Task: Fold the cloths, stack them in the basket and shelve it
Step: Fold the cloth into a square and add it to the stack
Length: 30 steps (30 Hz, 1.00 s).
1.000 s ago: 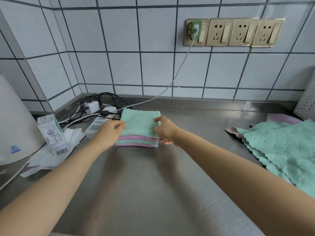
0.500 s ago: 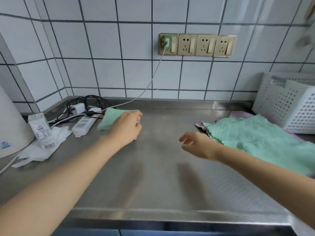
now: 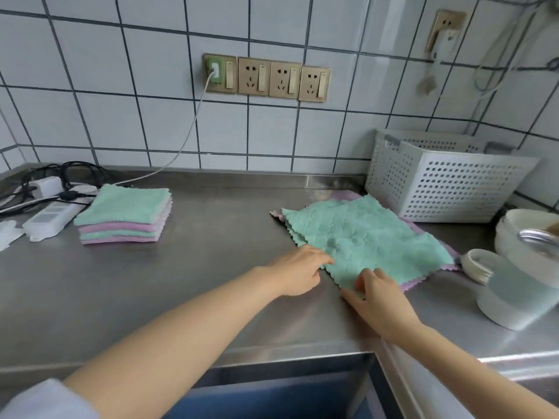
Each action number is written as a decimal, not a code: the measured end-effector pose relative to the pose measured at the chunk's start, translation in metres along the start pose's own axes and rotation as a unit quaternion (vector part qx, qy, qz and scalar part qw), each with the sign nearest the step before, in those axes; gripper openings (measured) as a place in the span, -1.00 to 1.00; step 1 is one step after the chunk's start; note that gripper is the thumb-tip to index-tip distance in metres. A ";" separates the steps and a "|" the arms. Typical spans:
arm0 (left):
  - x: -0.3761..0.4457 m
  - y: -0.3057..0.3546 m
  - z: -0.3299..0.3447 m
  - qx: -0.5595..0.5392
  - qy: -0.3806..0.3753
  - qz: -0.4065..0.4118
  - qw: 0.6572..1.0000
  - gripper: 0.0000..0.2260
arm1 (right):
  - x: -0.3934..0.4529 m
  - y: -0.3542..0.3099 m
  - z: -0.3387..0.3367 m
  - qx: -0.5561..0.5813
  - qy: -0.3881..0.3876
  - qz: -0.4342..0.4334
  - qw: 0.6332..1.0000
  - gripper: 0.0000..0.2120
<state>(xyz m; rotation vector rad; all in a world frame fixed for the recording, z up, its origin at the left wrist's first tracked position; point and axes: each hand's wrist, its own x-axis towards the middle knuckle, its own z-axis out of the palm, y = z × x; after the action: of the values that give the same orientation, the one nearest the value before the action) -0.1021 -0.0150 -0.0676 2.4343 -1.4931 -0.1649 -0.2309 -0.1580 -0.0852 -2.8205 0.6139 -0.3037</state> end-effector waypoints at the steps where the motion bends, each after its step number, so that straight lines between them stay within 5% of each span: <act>1: 0.006 0.003 0.002 0.002 -0.013 0.008 1.000 -0.59 | -0.002 0.001 0.004 -0.006 0.016 -0.017 1.000 -0.73; 7: 0.031 0.013 0.008 0.015 -0.041 0.033 0.999 -0.62 | 0.015 0.007 -0.006 -0.026 0.004 -0.053 0.998 -0.85; 12: 0.039 0.023 0.004 0.029 -0.006 -0.017 0.999 -0.95 | 0.038 0.009 -0.031 0.026 0.063 -0.022 0.997 -0.80; 16: 0.057 0.030 0.002 -0.043 0.039 -0.101 0.993 -0.74 | 0.050 0.001 -0.041 0.109 0.081 -0.058 0.989 -0.83; 22: 0.076 0.026 -0.015 -0.214 0.216 -0.212 0.929 -0.56 | 0.056 -0.013 -0.083 0.129 0.239 -0.147 0.951 -0.89; 26: 0.077 0.025 -0.041 -0.276 0.303 -0.187 0.893 -0.65 | 0.060 -0.029 -0.113 0.105 0.322 -0.206 0.918 -0.78; 30: 0.070 0.030 -0.068 -0.220 0.384 -0.144 0.885 -0.81 | 0.058 -0.040 -0.132 0.091 0.355 -0.248 0.897 -0.62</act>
<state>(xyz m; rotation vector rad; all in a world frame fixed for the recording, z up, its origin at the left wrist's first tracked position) -0.0792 -0.0780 0.0094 1.9620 -0.6526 0.3369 -0.1968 -0.1726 0.0594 -2.5785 -0.0551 -1.4372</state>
